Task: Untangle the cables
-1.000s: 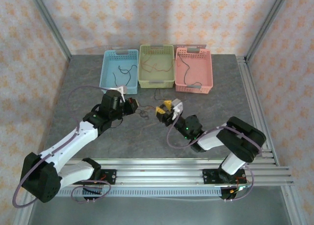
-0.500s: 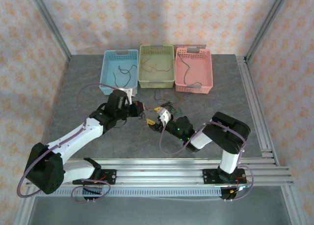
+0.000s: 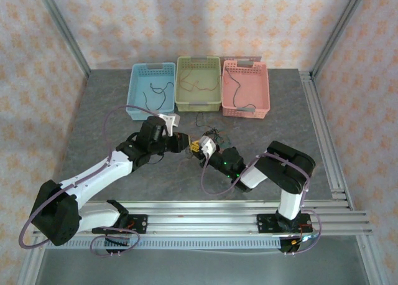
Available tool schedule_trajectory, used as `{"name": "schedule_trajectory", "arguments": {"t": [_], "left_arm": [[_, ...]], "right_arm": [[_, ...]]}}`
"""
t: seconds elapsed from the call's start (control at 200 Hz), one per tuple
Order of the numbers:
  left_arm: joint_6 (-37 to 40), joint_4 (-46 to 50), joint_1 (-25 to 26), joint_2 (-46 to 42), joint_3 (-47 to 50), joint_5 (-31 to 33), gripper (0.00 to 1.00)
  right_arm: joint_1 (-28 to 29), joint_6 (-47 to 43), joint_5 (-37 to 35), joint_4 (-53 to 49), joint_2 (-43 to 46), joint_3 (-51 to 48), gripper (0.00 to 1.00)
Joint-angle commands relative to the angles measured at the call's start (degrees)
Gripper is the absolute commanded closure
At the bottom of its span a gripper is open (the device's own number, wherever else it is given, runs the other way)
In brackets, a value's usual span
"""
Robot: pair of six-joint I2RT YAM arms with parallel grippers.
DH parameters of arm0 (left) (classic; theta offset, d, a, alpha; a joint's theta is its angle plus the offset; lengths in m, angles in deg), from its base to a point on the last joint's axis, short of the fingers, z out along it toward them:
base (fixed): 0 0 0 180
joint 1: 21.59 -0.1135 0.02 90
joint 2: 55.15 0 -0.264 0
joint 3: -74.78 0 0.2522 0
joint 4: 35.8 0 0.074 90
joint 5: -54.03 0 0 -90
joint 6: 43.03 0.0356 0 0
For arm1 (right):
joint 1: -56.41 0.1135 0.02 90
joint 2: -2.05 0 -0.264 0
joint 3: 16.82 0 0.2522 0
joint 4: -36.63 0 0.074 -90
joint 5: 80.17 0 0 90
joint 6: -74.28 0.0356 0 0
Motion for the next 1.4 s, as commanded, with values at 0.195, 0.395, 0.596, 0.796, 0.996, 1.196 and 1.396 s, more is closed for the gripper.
{"name": "schedule_trajectory", "arguments": {"t": [0.195,0.395,0.596,0.796,0.996,1.196,1.396], "left_arm": [[-0.6,7.5,0.3,2.1,-2.7,10.8,0.3],[-0.8,9.4,0.4,3.2,-3.1,14.8,0.28],[-0.4,9.8,0.3,7.8,-6.0,12.2,0.3],[-0.2,7.4,1.2,13.7,-9.0,7.9,0.39],[-1.6,1.0,1.6,20.2,-12.0,-1.8,0.42],[-0.5,3.0,2.3,25.7,-17.4,0.1,0.48],[-1.6,1.0,2.3,30.8,-20.3,-2.5,0.5]], "right_arm": [[-3.4,7.5,-7.9,1.2,0.1,0.0,0.97],[-9.8,19.7,-8.3,1.2,-1.6,0.1,0.99],[-10.5,22.4,-8.1,1.3,-2.2,0.4,0.99],[-12.2,26.2,-6.5,1.3,-2.1,0.2,0.99],[-12.8,27.6,-3.7,1.3,-1.5,0.1,0.99],[-13.0,28.2,-2.9,1.2,-1.4,0.2,0.99],[-13.9,30.7,0.5,1.3,-1.0,0.6,0.98]]}}
